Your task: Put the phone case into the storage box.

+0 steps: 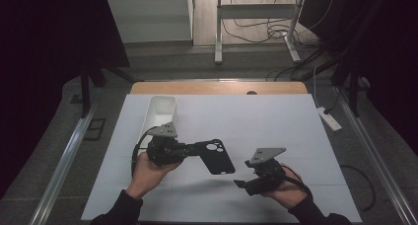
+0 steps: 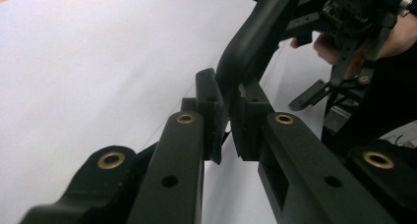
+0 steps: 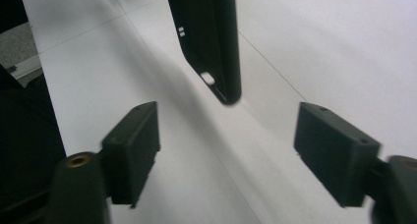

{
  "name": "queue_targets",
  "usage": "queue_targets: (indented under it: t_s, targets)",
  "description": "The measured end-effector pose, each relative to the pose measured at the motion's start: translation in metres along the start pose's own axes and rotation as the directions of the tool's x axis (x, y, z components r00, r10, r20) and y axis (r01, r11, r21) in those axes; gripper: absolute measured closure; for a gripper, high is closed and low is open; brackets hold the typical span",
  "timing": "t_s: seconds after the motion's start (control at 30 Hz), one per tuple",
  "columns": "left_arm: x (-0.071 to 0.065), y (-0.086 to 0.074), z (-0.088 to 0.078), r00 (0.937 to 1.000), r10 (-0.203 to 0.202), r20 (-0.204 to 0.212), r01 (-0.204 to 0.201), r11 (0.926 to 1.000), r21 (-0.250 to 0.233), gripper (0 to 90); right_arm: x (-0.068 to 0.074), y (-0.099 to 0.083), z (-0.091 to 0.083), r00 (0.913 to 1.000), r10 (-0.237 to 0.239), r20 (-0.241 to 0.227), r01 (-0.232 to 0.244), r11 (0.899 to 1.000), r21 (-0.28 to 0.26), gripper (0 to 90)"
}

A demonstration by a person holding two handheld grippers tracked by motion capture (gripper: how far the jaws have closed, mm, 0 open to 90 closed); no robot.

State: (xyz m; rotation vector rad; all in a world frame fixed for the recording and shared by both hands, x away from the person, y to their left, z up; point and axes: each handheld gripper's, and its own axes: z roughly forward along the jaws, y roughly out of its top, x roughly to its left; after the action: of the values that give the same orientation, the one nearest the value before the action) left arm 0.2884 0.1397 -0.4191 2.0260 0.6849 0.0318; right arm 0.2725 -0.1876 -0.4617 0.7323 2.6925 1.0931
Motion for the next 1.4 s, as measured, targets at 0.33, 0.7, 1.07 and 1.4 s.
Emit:
queue_targets:
  t_s: [0.33, 0.7, 1.07, 1.4]
  targets:
    - [0.011, 0.004, -0.013, 0.9994, -0.009, -0.032, 0.010, 0.9998, 0.018, 83.1, -0.003, -0.009, -0.013, 0.9989, 0.035, 0.033, -0.034, 0.999, -0.010, 7.4]
    - [0.021, 0.008, -0.025, 0.9984, -0.014, -0.055, 0.016, 0.9994, 0.031, 83.1, -0.004, -0.020, -0.022, 0.9967, 0.046, 0.067, -0.045, 0.999, -0.010, 1.0]
    - [0.031, 0.012, -0.038, 0.9971, -0.026, -0.071, 0.028, 0.9990, 0.036, 83.0, -0.011, -0.035, -0.037, 0.9897, 0.092, 0.110, -0.088, 0.995, -0.040, 0.0]
    - [0.038, 0.020, -0.051, 0.9962, -0.030, -0.081, 0.032, 0.9991, 0.026, 83.0, -0.016, -0.047, -0.047, 0.9808, 0.133, 0.142, -0.126, 0.990, -0.056, 0.0]
